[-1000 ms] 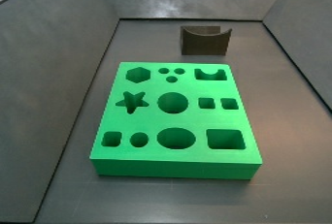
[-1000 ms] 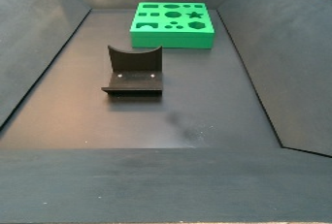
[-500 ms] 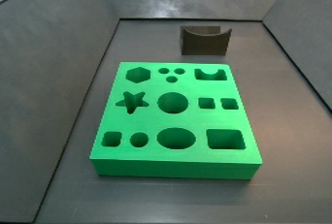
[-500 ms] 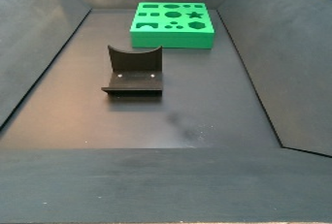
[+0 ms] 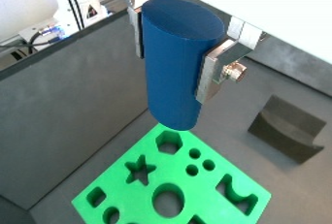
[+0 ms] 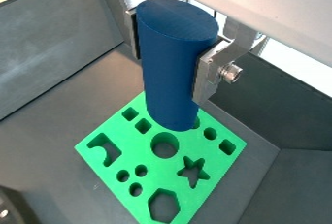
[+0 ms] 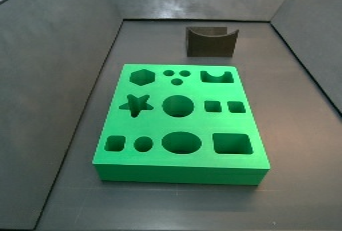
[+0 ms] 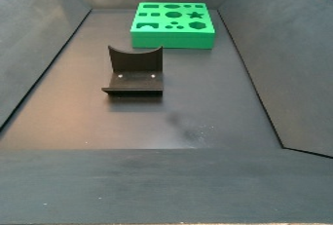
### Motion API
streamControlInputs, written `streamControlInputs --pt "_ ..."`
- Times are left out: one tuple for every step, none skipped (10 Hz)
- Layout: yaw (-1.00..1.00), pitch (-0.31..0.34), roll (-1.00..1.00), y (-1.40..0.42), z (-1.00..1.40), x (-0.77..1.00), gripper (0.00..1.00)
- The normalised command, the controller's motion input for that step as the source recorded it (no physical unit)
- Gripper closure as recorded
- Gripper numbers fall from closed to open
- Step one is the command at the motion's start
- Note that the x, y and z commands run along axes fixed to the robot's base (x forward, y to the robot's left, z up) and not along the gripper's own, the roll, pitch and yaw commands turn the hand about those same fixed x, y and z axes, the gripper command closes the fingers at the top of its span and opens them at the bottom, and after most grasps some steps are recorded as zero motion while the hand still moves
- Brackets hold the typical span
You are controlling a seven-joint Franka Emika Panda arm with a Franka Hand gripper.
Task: Pick up the oval object. Move up. Move to above the board. Insert the oval object.
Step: Insert the oval object.
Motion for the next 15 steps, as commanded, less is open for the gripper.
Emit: streamControlInputs --pt "0.0 -0.096 0.0 -0.31 -0.36 0.09 1.0" --pt "0.0 -0.107 0.0 -0.3 -0.38 0.16 1.0" --pt "0.0 -0.11 0.0 -0.31 -0.42 0.15 1.0" --pt "0.0 -0.107 0.0 -0.31 -0.46 0.15 1.0" --pt "0.0 -0.107 0.01 -0.34 -0.47 0.13 1.0" --pt "0.0 -0.077 0.04 -0.36 -0.47 0.19 1.0" --pt "0.0 -0.091 0.07 -0.39 -0.47 0.14 1.0" --pt "0.01 -0.101 0.12 -0.42 -0.49 0.07 1.0" --pt "0.04 -0.097 0.14 -0.4 -0.51 0.02 1.0" --pt "0.06 -0.096 0.16 -0.4 -0.54 0.0 1.0" --pt "0.07 -0.1 0.15 -0.34 -0.54 -0.01 1.0" --pt "0.09 -0.067 0.14 -0.31 -0.52 0.0 1.0" --pt "0.09 -0.034 0.08 -0.23 -0.49 0.0 1.0" --pt "0.06 -0.029 0.05 -0.22 -0.49 0.0 1.0" --pt "0.04 -0.027 0.05 -0.19 -0.51 0.0 1.0"
